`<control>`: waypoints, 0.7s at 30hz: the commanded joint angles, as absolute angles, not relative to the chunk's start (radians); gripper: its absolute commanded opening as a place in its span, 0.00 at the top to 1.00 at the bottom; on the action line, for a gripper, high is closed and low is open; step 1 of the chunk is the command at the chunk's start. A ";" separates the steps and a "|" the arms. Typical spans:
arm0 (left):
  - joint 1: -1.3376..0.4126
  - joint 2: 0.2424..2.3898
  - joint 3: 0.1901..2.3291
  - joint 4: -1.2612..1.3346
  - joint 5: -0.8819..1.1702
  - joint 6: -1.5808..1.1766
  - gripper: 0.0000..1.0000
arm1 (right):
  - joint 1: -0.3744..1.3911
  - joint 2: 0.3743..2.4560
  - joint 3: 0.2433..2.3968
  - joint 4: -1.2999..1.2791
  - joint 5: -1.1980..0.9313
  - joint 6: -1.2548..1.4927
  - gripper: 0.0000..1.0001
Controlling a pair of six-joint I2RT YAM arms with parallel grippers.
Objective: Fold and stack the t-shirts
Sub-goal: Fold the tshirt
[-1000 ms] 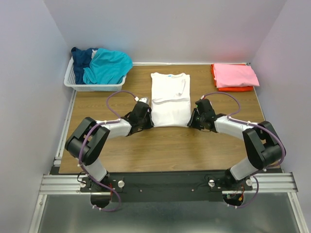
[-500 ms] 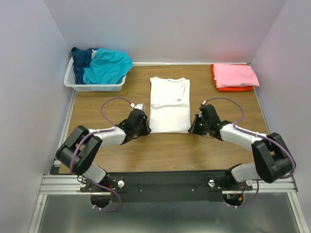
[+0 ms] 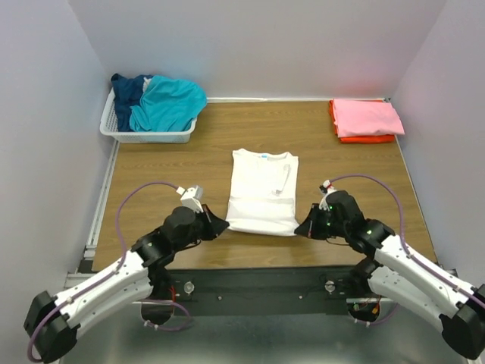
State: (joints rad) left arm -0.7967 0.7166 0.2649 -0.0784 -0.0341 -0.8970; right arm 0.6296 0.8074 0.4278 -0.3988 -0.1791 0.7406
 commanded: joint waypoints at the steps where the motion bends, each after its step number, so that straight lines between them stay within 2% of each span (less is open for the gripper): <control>1: -0.807 0.525 0.305 -0.262 -0.123 -0.939 1.00 | 0.641 0.733 0.480 -0.508 -0.218 0.743 0.99; 3: -0.808 0.462 0.330 -0.235 -0.135 -0.925 1.00 | 0.643 0.721 0.520 -0.517 -0.175 0.727 0.99; 7: -0.808 0.475 0.419 -0.216 -0.253 -0.882 1.00 | 0.641 0.747 0.633 -0.515 -0.091 0.695 0.99; 14: -0.808 0.630 0.577 -0.222 -0.431 -0.853 1.00 | 0.640 0.906 0.810 -0.515 0.096 0.669 0.99; 21: -0.759 0.788 0.653 -0.175 -0.508 -0.842 1.00 | 0.637 1.080 0.942 -0.511 0.185 0.632 0.99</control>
State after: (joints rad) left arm -0.7925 0.7448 0.6147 -0.2020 -0.3805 -0.8669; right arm 0.6365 1.0294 0.8795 -0.4931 0.0658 0.6708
